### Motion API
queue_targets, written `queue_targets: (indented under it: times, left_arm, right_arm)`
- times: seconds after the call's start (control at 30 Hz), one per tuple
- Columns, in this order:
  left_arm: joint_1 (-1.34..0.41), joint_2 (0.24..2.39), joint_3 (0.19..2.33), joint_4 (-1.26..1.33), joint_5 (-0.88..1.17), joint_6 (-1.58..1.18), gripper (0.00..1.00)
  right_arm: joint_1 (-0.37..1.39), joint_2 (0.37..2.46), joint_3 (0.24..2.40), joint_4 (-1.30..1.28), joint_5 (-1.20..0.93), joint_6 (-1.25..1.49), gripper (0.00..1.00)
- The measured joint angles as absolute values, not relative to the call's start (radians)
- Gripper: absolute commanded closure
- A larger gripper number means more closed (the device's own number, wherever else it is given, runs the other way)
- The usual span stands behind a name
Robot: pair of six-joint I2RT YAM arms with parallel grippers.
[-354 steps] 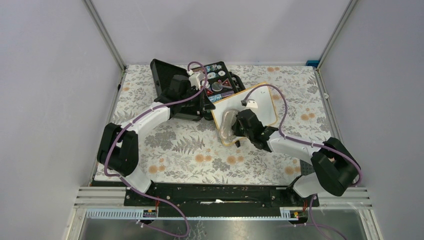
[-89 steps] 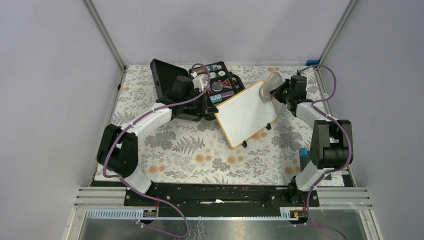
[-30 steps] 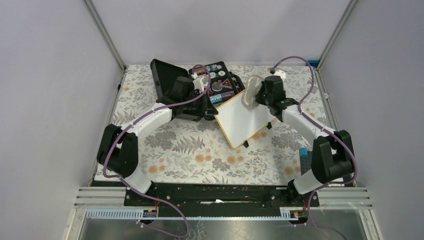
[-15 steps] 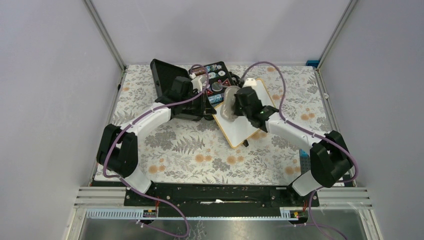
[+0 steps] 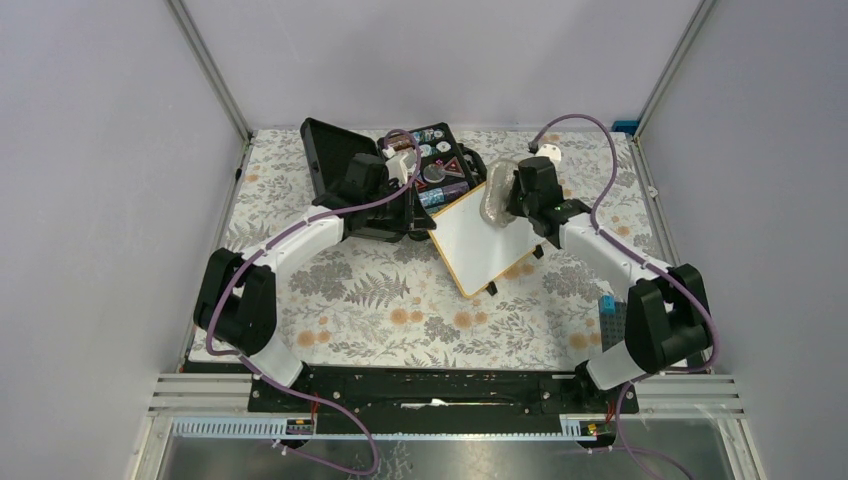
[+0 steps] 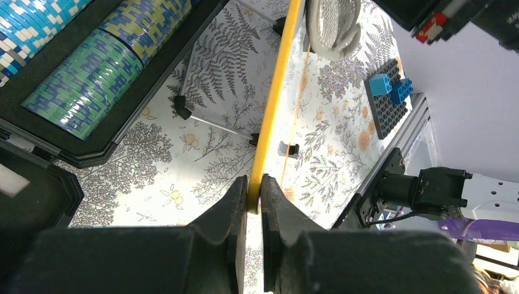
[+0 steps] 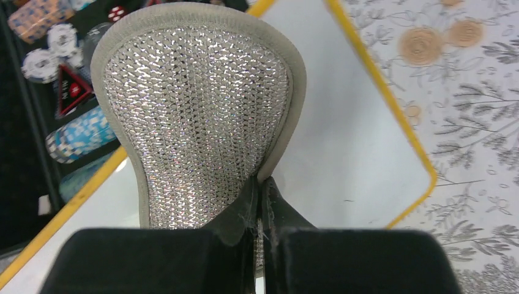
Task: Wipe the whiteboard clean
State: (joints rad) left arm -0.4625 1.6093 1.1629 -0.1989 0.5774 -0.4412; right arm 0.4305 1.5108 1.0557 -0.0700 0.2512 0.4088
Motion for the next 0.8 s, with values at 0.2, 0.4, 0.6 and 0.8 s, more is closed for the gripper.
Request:
queue_targets:
  times: [0.2, 0.4, 0.6, 0.8]
  left_arm:
    - [-0.463, 1.609, 1.163, -0.200, 0.580, -0.441, 1.00]
    - [-0.462, 1.609, 1.163, -0.206, 0.576, -0.441, 1.00]
    - [-0.461, 1.609, 1.163, -0.210, 0.575, -0.440, 1.00]
    - [-0.463, 1.609, 1.163, -0.205, 0.577, -0.440, 1.00]
  right_arm:
    - [0.426, 1.523, 1.057, -0.081, 0.246, 0.404, 1.00]
    - [0.640, 1.523, 1.063, -0.086, 0.312, 0.397, 1.00]
    - [0.780, 1.523, 1.065, -0.085, 0.323, 0.398, 1.00]
    - [0.678, 1.477, 1.009, -0.071, 0.307, 0.398, 1.00]
